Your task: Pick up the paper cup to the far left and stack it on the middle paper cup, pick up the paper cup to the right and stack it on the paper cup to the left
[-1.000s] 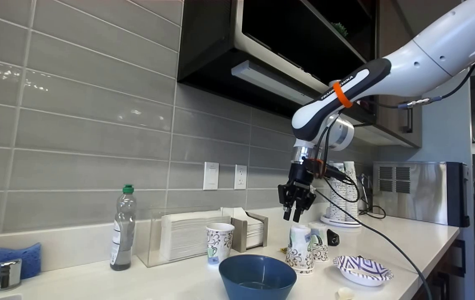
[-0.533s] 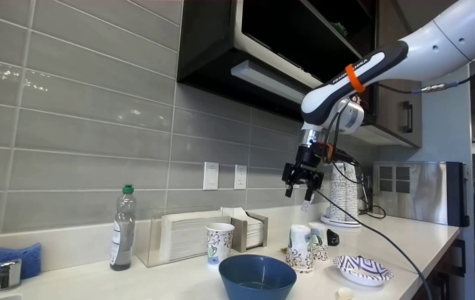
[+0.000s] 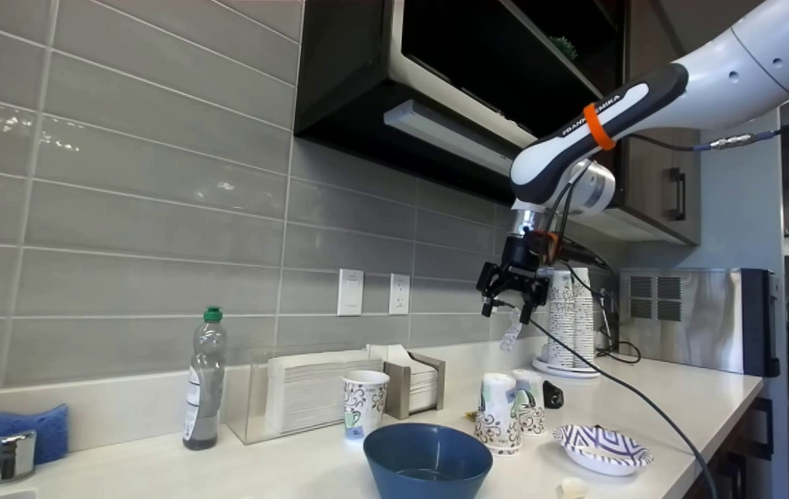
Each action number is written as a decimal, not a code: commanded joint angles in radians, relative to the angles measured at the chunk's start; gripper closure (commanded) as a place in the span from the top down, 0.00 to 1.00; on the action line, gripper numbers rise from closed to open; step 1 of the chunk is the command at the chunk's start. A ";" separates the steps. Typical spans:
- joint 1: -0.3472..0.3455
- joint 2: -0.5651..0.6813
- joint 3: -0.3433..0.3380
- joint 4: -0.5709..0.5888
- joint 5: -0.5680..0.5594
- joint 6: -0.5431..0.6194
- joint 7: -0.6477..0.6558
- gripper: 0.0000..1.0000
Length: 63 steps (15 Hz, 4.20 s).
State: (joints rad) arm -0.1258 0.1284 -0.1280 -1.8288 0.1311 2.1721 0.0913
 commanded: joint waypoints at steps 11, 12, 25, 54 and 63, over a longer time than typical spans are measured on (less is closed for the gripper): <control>-0.105 0.135 -0.088 0.039 0.001 0.054 0.025 1.00; -0.108 0.145 -0.086 0.039 0.007 0.056 0.021 1.00; -0.114 0.211 -0.076 0.039 0.040 0.077 0.020 0.55; -0.035 -0.014 -0.059 0.071 -0.126 -0.049 0.046 0.01; -0.002 -0.024 -0.016 0.072 -0.132 -0.195 0.033 0.01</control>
State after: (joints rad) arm -0.1353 0.1146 -0.1546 -1.7621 0.0218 2.0285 0.1179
